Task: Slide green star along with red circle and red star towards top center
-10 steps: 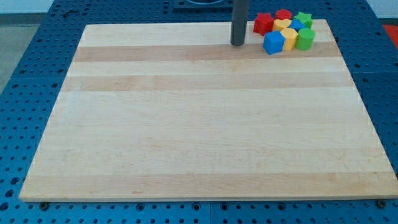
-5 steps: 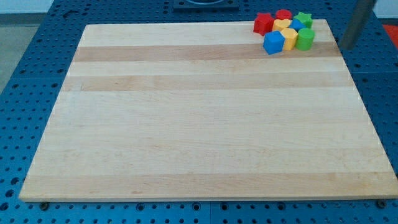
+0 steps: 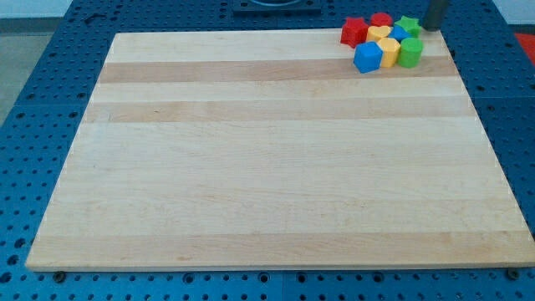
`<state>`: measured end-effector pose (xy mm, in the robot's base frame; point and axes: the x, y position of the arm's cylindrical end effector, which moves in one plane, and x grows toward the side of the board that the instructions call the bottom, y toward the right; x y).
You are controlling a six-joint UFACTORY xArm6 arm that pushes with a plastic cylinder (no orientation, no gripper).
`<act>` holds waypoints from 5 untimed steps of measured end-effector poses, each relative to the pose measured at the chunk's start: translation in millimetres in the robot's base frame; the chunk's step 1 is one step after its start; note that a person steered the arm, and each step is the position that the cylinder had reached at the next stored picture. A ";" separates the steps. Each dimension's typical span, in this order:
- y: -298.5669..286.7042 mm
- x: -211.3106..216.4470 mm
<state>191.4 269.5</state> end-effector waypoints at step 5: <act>-49.3 -0.2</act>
<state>191.2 220.2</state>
